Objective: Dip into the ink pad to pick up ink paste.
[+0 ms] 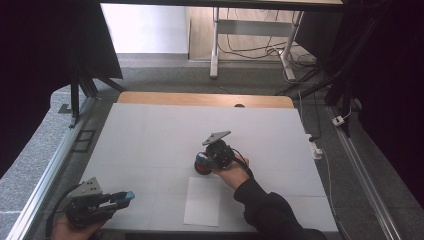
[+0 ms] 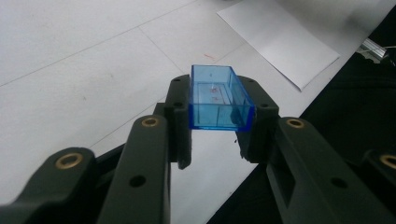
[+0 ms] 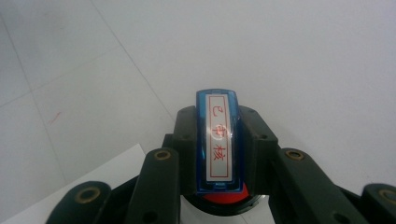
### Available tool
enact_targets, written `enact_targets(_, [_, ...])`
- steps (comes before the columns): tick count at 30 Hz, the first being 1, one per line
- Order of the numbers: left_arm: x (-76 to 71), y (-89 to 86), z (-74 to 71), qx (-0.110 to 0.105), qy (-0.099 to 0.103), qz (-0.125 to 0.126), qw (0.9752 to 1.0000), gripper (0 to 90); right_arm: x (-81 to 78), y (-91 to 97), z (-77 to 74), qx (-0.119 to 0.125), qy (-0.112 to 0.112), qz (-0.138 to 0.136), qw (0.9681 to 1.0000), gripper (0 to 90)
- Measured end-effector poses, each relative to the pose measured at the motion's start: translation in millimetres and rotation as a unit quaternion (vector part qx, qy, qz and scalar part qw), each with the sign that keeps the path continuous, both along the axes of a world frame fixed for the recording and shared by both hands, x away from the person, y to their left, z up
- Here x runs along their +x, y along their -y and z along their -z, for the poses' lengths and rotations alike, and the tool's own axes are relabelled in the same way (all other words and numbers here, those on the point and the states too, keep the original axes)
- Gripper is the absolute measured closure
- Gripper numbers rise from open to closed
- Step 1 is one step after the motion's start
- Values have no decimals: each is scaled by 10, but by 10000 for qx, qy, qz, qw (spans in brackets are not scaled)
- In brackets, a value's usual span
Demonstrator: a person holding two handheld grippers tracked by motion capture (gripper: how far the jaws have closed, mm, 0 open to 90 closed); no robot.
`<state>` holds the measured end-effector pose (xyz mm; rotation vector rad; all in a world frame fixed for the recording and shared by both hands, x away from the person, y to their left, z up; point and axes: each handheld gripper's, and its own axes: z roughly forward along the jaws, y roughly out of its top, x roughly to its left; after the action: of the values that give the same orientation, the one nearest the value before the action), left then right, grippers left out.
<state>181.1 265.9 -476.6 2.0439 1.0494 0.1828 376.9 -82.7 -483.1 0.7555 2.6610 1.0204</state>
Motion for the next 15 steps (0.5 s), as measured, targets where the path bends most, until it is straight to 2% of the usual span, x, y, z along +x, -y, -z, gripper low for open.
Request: enact_targets(15, [8, -3, 2, -10, -37, -26, 10000, 681, -171, 116, -246, 335, 163, -273, 9989, 716])
